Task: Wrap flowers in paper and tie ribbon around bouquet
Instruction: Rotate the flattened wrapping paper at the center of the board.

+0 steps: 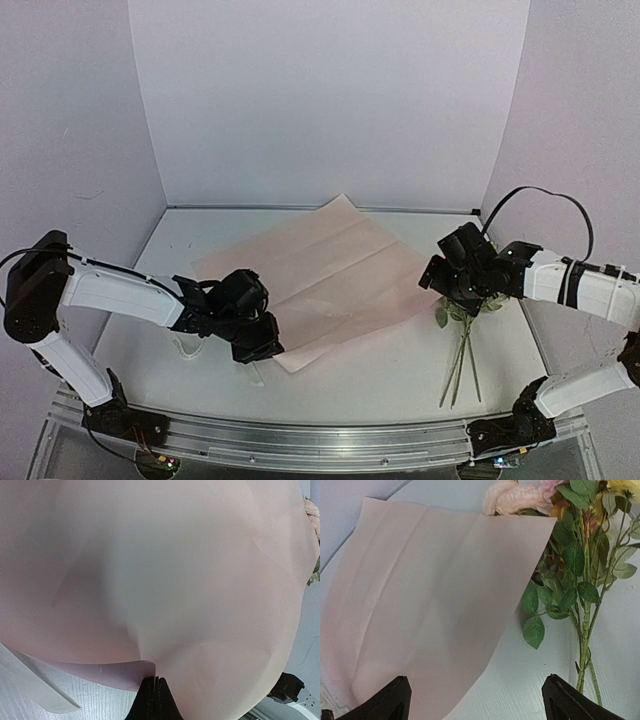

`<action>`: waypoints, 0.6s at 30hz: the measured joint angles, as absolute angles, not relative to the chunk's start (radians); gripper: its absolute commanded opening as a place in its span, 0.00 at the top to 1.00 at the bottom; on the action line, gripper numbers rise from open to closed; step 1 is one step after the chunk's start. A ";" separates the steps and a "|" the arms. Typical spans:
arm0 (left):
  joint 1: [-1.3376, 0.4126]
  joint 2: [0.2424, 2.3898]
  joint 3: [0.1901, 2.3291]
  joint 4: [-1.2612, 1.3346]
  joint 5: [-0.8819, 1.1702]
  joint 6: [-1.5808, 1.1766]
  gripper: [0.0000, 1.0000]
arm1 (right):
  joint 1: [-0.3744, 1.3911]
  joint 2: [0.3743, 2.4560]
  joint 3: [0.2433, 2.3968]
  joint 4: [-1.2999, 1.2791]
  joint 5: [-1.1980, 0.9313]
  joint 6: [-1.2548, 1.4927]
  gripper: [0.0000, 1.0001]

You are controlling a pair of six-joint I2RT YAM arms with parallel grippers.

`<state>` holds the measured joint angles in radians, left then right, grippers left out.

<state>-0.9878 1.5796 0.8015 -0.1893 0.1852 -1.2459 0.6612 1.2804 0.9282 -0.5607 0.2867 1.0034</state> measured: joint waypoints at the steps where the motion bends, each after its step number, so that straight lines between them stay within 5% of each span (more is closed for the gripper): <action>1: -0.988 1.578 0.801 -0.189 0.185 -1.245 1.00 | 0.661 1.285 0.907 -0.550 0.282 1.022 0.07; 12: -0.988 1.540 0.762 -0.182 0.181 -1.238 1.00 | 0.645 1.481 0.802 -0.295 0.235 1.173 0.19; 18: -0.989 1.527 0.755 -0.182 0.181 -1.237 0.99 | 0.639 1.587 0.814 -0.211 0.215 1.194 0.71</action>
<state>-0.9886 1.5270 0.7549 -0.1822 0.1814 -1.2369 0.6389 1.5873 0.8137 -0.2106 0.2146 1.1937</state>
